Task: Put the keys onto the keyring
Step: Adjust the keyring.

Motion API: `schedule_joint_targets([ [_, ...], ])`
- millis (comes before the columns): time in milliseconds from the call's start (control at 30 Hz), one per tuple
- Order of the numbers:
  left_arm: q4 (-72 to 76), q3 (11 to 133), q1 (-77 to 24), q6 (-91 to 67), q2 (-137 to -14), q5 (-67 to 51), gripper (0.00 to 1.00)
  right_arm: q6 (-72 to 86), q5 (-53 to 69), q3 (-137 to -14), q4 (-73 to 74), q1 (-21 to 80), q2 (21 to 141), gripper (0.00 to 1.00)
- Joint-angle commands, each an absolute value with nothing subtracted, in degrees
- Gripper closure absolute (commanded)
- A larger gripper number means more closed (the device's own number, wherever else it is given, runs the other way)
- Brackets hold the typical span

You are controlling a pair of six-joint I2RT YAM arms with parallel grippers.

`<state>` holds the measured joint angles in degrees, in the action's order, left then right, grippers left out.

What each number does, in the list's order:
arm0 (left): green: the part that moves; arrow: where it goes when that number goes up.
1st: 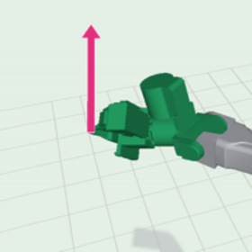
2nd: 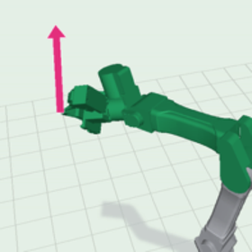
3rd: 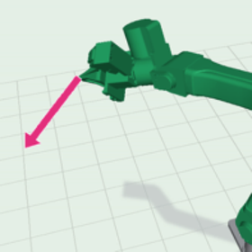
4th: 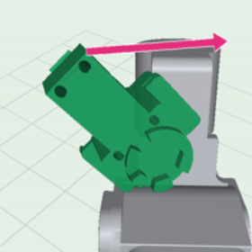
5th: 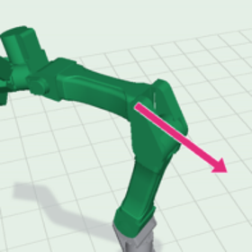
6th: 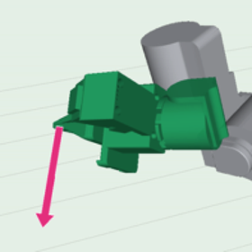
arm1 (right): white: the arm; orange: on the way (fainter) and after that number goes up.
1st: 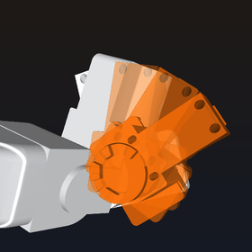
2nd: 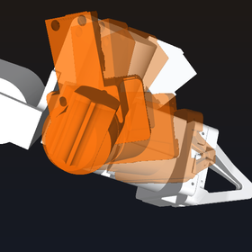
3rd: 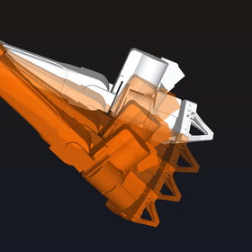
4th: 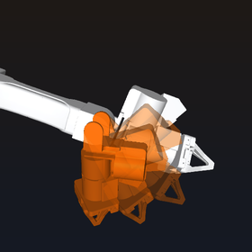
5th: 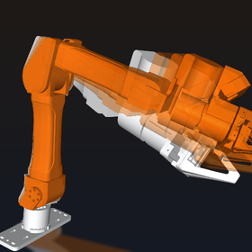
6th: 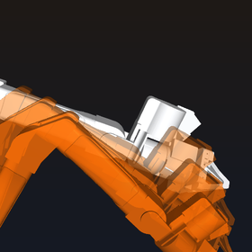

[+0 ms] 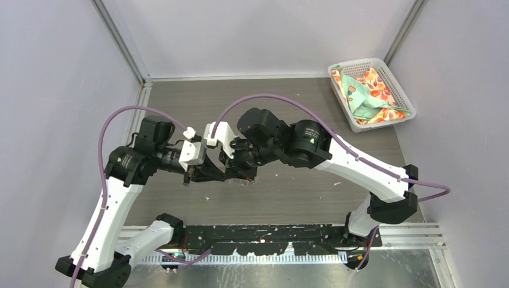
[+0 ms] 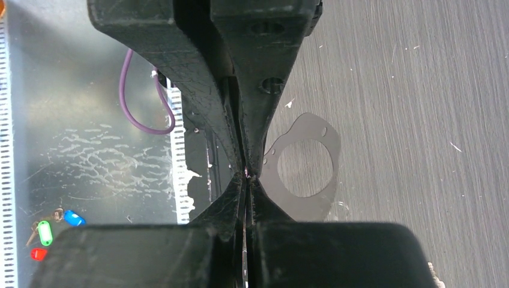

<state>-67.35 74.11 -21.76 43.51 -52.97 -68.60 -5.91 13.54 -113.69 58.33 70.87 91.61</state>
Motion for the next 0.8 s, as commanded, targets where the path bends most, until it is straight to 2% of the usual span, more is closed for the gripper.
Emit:
schedule_joint_targets([
  [0, -68.73, 75.01, -22.05, 46.02, -51.68, -66.46, 1.0, -5.8, 14.55, -116.29, 55.81, 71.28, 91.28, 0.99],
  [100, -69.53, 74.34, -22.05, 47.13, -51.18, -66.04, 1.0, -5.49, 13.97, -116.04, 55.09, 71.31, 90.45, 0.98],
  [167, -67.89, 74.04, -22.02, 45.62, -51.03, -66.22, 1.0, -4.62, 12.83, -114.84, 53.22, 71.31, 88.81, 0.88],
  [233, -65.03, 73.5, -22.03, 42.6, -50.77, -66.18, 1.0, -3.69, 11.3, -111.99, 50.21, 71.28, 85.98, 0.82],
  [367, -59.44, 71.41, -22.0, 38.07, -49.02, -66.76, 1.0, -0.51, 6.87, -102.07, 41.03, 71.27, 77.6, 0.57],
  [433, -56.41, 70.06, -22.02, 35.55, -47.48, -67.54, 1.0, -0.04, 6.27, -95.02, 35.69, 71.24, 72.52, 0.49],
  [600, -53.23, 69.62, -22.01, 31.91, -45.86, -70.12, 1.0, -0.06, 7.27, -81.34, 26.05, 71.19, 64.04, 0.4],
  [767, -52.97, 71.62, -22.05, 29.19, -46.9, -72.07, 1.0, -0.95, 9.89, -78.66, 23.61, 71.26, 65.63, 0.37],
])
